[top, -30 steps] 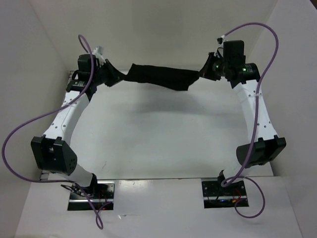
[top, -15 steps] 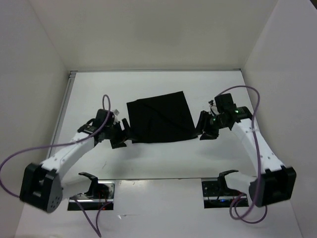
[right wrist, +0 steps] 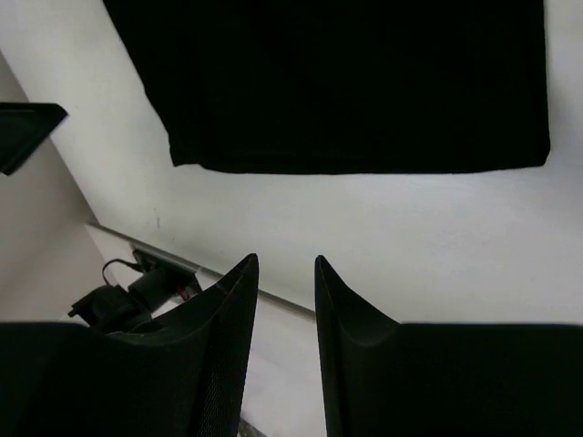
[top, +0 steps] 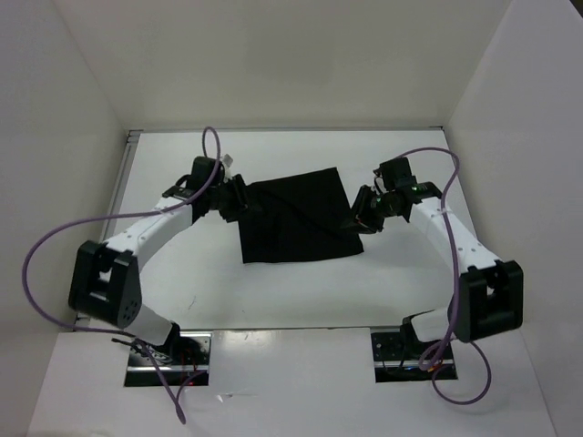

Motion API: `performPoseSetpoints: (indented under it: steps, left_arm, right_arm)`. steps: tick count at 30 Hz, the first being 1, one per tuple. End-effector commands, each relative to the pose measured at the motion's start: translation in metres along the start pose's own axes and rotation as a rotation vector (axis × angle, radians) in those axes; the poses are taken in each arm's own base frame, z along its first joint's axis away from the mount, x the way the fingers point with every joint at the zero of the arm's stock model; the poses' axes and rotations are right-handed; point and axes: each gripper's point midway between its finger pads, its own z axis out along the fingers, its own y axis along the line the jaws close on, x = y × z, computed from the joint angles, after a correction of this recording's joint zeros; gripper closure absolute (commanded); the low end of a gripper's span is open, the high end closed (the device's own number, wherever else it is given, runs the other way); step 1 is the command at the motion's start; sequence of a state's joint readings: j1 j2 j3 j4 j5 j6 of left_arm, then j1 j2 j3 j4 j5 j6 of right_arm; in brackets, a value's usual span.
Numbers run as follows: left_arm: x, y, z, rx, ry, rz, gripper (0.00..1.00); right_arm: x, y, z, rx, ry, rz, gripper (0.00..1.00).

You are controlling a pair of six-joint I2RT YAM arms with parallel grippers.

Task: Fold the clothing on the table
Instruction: Fold the skirt

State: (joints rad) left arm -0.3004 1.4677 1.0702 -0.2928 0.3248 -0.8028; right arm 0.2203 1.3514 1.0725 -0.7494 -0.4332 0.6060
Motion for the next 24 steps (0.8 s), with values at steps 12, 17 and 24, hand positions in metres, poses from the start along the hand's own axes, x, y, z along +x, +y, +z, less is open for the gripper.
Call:
performPoseSetpoints:
  steps: [12,17,24]
  left_arm:
    - [0.066,0.076,0.036,-0.218,0.222,-0.007,0.40]
    - [0.086,0.091,0.033,-0.277,0.243,0.009,0.40]
    - [0.094,0.103,0.038,-0.304,0.260,0.002,0.41]
  right_arm:
    - [-0.043,0.004,0.022,0.036,-0.069,-0.094,0.62]
    - [-0.039,-0.004,0.021,0.063,-0.069,-0.096,0.61]
    - [-0.036,-0.005,0.020,0.064,-0.067,-0.095,0.61]
